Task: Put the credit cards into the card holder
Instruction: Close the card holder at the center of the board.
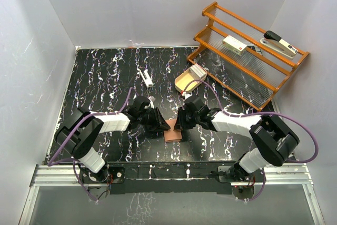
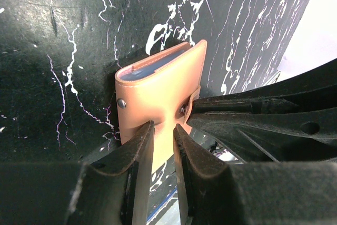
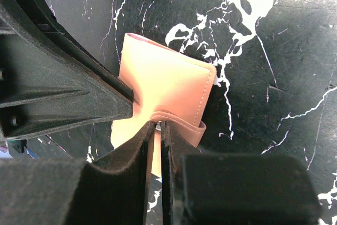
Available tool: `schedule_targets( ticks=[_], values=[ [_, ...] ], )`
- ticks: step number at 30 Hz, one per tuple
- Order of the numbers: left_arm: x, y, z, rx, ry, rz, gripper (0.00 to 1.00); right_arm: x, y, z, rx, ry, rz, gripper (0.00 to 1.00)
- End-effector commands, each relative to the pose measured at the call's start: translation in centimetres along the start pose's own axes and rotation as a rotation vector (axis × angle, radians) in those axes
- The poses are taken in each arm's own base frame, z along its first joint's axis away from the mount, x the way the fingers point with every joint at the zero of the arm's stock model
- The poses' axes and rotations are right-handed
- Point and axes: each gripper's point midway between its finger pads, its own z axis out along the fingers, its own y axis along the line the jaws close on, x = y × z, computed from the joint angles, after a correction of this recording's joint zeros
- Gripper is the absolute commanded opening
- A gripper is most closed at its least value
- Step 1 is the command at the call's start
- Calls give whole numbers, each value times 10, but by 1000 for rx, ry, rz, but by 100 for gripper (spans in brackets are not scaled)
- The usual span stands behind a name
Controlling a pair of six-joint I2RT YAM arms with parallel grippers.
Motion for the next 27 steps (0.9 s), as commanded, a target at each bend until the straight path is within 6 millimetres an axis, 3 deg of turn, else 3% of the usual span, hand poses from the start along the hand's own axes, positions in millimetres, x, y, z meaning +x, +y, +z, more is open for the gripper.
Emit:
schedule_targets(
  ticks=[1,11,19,27],
  values=[
    [14,30,10,-113,36,-12,22,-8,8,3,-15,-9,-25,10],
    [14,29,9,-110,30,-12,22,9,-11,9,67,71,-10,9],
    [16,29,9,-101,35,-16,22,26,-35,10,233,136,-9,6],
    [17,29,9,-98,38,-15,22,42,-41,16,316,199,-38,3]
  ],
)
